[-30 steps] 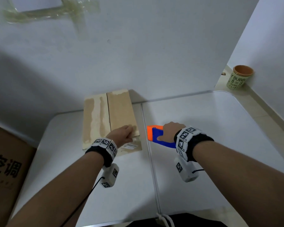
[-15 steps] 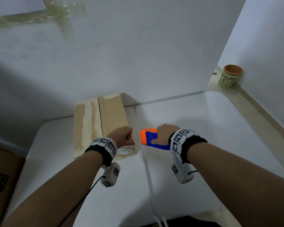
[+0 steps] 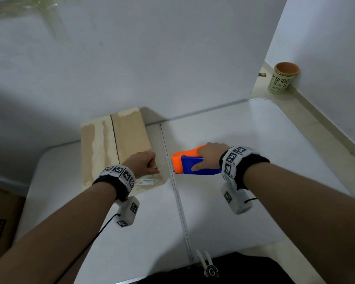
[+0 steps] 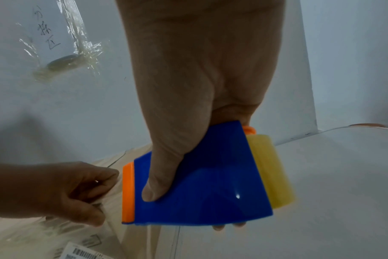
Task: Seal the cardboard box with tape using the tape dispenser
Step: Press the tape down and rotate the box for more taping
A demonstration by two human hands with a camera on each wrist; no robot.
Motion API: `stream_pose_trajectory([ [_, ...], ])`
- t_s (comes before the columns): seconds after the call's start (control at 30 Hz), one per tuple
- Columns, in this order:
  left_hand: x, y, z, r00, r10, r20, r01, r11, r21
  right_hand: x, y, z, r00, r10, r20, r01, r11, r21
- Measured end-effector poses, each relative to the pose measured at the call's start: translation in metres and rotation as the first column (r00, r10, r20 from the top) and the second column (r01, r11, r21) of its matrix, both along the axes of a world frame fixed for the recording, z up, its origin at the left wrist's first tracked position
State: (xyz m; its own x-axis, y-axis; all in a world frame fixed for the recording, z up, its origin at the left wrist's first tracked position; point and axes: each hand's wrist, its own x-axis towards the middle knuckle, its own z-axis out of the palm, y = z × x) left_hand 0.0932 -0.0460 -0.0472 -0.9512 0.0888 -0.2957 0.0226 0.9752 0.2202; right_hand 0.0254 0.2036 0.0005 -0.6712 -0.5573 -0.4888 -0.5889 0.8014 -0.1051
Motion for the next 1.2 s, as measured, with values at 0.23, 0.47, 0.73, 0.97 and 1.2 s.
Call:
stream_pose_trajectory([
  [0.23, 0.002, 0.002, -0.002, 0.999, 0.043, 0.001, -0.043, 0.999, 0.009, -0.004, -0.019, 0.005, 0.993, 0.072, -0.09, -0.07, 0.997, 0.028],
  [0.47, 0.004, 0.002, -0.004, 0.998, 0.054, -0.018, -0.053, 0.998, 0.02, -0.007, -0.058, -0.009, 0.995, 0.089, -0.038, -0.088, 0.995, 0.046],
  [0.73, 0.006, 0.0, -0.003, 0.999, 0.024, -0.041, -0.023, 0.999, 0.034, -0.01, -0.086, -0.025, 1.0, 0.0, 0.01, -0.001, 1.0, 0.02],
  [0.97, 0.004, -0.011, 0.003, 0.995, -0.081, -0.052, 0.09, 0.976, 0.198, -0.015, -0.072, -0.035, 0.97, -0.205, 0.126, 0.195, 0.976, 0.093],
  [1.2, 0.009, -0.007, 0.009, 0.809, -0.579, -0.107, 0.538, 0.801, -0.262, -0.014, -0.061, -0.032, 0.948, -0.281, 0.147, 0.285, 0.958, -0.008],
])
